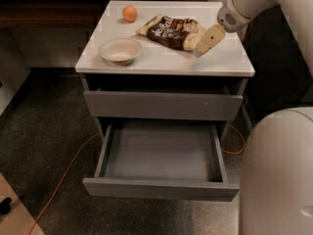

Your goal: Place brown chip bag into middle drawer

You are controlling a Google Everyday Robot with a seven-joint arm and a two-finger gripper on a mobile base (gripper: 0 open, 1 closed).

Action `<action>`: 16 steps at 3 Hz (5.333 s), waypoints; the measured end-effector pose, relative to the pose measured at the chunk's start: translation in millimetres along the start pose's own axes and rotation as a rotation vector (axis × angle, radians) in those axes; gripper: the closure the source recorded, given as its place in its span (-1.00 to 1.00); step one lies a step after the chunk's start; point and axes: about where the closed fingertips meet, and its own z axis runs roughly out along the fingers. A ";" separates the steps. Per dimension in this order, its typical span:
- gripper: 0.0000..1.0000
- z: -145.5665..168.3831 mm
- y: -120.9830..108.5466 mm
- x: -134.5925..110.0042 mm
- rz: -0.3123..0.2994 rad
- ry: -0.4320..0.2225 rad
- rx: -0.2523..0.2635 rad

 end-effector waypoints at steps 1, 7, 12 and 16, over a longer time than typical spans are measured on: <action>-1.00 32.4 -23.6 -12.0 0.049 -0.039 0.017; 0.53 79.7 -57.8 -56.1 0.178 -0.177 0.063; 1.00 -140.9 -35.7 -3.6 0.101 -0.241 0.130; 1.00 -108.9 164.6 -17.6 -0.179 -0.380 -0.198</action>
Offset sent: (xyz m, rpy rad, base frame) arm 0.1460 0.0071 -0.0184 0.1921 -0.0859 -0.1029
